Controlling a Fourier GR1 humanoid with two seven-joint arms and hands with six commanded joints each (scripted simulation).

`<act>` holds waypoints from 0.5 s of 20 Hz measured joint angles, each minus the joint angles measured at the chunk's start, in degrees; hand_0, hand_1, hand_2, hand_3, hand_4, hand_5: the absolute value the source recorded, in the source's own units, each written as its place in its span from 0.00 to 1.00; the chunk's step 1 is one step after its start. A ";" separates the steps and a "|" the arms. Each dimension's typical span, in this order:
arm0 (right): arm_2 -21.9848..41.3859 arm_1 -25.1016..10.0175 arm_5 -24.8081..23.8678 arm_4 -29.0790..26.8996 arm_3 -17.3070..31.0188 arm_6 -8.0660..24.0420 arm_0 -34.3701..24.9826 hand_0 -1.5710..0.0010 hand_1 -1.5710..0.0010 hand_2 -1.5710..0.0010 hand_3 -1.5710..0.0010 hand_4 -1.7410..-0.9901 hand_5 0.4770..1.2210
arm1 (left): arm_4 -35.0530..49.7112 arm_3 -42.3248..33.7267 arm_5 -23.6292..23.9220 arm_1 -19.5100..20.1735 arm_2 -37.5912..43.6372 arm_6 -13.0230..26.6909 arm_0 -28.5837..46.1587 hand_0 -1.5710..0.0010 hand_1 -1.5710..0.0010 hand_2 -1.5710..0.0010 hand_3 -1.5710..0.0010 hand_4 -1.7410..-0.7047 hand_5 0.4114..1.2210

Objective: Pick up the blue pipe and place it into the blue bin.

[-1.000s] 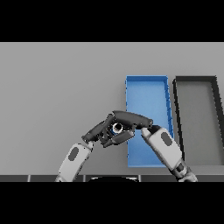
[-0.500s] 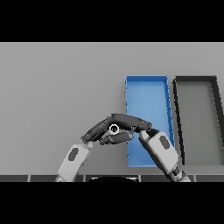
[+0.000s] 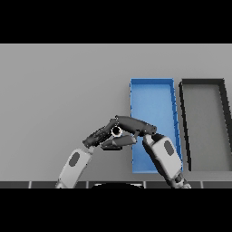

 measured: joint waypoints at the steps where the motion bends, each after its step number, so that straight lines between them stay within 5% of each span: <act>1: -0.15 0.56 -0.18 1.09 -0.34 -0.73 0.19 0.00 0.00 0.00 0.00 0.32 1.00 | 0.08 -0.16 0.18 -0.21 0.11 1.82 -0.53 0.92 0.93 0.93 0.94 0.72 0.39; 4: -0.38 1.15 0.54 3.29 -0.30 -2.92 1.22 0.00 0.00 0.00 0.00 0.32 1.00 | 0.07 0.69 0.87 -0.73 0.59 4.08 -0.88 0.96 0.96 0.96 0.97 0.74 0.24; 9: -2.85 2.65 0.13 0.19 -0.54 -1.77 -0.43 0.00 0.00 0.00 0.00 0.33 1.00 | 0.68 0.74 1.51 -0.82 1.13 5.87 0.08 0.99 0.99 0.99 0.99 0.74 0.13; 10: -3.40 3.25 -0.17 -1.16 -0.57 0.54 -1.14 0.00 0.00 0.00 0.00 0.33 1.00 | 0.46 0.68 1.86 -1.02 0.88 5.58 -0.02 0.99 0.99 0.99 0.99 0.74 0.12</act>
